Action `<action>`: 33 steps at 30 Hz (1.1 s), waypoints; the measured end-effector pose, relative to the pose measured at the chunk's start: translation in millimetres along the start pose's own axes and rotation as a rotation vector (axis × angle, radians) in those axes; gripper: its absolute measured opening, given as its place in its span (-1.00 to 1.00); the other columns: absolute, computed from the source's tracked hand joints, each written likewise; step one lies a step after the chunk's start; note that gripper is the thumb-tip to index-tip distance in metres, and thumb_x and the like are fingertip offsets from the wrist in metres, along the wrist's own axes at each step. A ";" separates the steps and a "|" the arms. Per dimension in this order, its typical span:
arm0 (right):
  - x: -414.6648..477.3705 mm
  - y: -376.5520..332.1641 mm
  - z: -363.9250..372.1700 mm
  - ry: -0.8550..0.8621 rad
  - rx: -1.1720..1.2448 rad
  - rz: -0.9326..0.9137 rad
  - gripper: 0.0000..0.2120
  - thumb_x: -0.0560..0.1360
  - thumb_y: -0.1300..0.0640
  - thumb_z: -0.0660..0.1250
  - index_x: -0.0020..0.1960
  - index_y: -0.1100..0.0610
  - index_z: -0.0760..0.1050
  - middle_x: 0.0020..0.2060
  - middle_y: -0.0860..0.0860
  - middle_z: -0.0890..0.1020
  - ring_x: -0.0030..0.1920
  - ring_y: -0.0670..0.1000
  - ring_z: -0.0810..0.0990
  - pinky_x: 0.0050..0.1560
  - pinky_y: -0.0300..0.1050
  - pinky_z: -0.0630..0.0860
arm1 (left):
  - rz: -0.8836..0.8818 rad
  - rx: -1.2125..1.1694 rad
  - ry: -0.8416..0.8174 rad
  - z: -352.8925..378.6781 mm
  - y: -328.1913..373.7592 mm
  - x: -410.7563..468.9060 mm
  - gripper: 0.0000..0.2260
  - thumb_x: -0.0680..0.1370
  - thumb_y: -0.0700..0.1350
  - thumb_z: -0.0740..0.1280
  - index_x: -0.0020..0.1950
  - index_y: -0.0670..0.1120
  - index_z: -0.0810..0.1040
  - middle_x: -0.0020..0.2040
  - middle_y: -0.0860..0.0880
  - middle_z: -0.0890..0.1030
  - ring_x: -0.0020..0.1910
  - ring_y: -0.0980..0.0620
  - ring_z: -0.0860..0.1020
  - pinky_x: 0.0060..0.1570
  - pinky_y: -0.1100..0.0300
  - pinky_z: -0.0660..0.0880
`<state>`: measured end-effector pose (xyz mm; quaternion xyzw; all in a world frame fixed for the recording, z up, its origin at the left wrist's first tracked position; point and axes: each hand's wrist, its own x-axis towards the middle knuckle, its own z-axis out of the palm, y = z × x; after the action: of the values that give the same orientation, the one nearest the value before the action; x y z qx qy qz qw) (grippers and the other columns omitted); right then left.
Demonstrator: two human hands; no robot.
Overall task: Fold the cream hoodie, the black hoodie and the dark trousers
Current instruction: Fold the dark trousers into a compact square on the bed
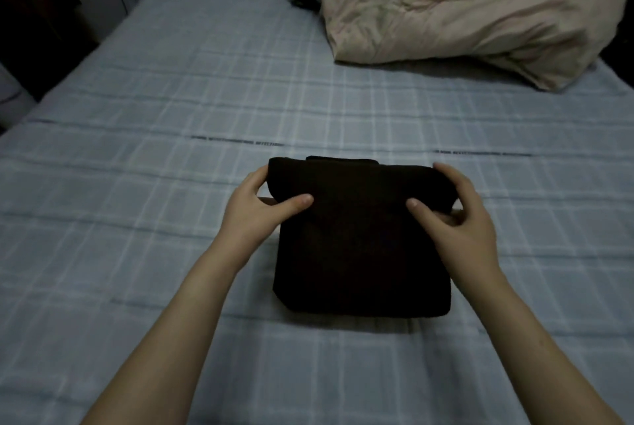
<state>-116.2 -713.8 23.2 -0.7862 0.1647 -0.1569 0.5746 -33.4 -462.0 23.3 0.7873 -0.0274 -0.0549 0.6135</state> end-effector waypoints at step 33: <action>107.0 91.4 76.0 -0.266 -0.666 -0.163 -0.51 0.60 -0.24 0.10 0.52 -0.32 0.19 0.56 -0.15 0.19 0.09 -0.03 0.17 0.21 -0.29 0.14 | 0.133 0.653 0.107 95.8 -108.9 87.4 -0.48 0.56 0.24 -0.02 0.53 0.25 0.19 0.59 0.07 0.09 0.29 -0.12 0.24 0.23 0.19 0.19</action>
<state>5.7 -722.2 -80.0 -0.9543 0.0674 -0.0362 0.2890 39.1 -537.2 -110.0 0.9405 -0.0626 0.0382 0.3317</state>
